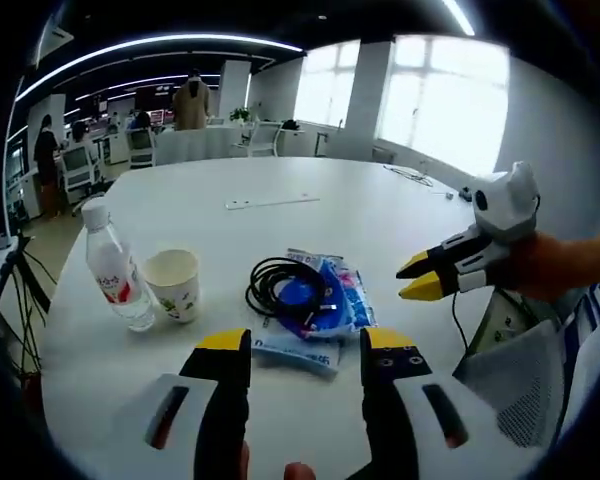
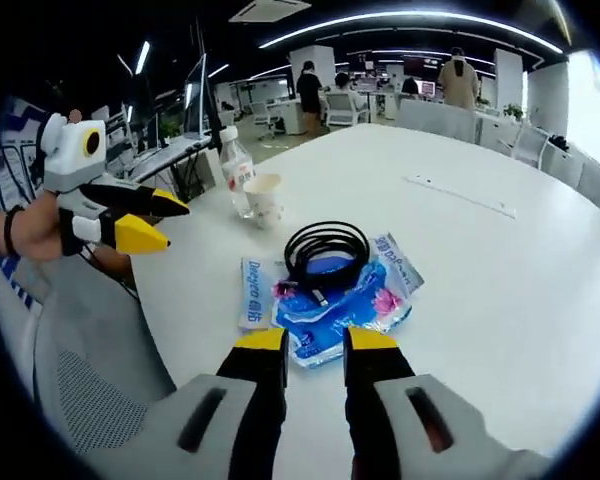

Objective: Arrange the tabletop items into an orderly group along one side of the table until the central work area is clear of visible clutter.

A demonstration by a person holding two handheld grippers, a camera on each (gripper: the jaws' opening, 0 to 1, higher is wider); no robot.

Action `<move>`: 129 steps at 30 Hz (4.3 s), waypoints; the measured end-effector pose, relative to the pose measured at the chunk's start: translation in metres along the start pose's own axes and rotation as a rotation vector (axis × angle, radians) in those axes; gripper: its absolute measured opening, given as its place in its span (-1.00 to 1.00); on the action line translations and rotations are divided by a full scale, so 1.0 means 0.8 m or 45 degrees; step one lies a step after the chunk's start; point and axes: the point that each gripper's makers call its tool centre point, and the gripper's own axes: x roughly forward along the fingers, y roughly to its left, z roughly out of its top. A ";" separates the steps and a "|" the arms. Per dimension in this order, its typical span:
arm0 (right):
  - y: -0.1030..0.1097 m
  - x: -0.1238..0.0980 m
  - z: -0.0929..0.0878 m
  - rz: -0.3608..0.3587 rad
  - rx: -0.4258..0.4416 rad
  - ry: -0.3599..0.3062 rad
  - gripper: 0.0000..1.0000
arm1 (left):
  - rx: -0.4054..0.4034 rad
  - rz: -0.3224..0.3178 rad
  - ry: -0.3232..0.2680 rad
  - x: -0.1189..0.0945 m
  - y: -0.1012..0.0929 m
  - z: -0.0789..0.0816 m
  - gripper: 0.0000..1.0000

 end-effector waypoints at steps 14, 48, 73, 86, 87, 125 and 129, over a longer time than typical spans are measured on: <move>-0.034 -0.004 -0.029 -0.041 0.207 -0.010 -0.62 | -0.012 0.028 0.034 -0.005 0.006 -0.013 -0.14; -0.090 0.080 0.019 0.028 0.058 0.125 -0.63 | -0.070 0.137 0.025 -0.038 0.032 -0.015 -0.14; -0.100 0.104 0.012 0.043 0.050 0.247 -0.86 | -0.095 0.166 0.013 -0.047 0.041 -0.017 -0.14; -0.096 0.089 0.017 0.045 0.049 0.208 -1.00 | -0.097 0.160 0.015 -0.049 0.040 -0.020 -0.15; -0.096 0.088 0.016 0.045 0.047 0.207 -1.00 | -0.098 0.159 0.013 -0.049 0.041 -0.019 -0.15; -0.102 0.001 -0.049 -0.094 0.224 0.158 -1.00 | -0.073 0.084 0.030 -0.041 0.027 -0.025 -0.14; -0.097 -0.003 -0.062 -0.086 0.244 0.163 -1.00 | -0.079 0.082 0.029 -0.040 0.026 -0.025 -0.14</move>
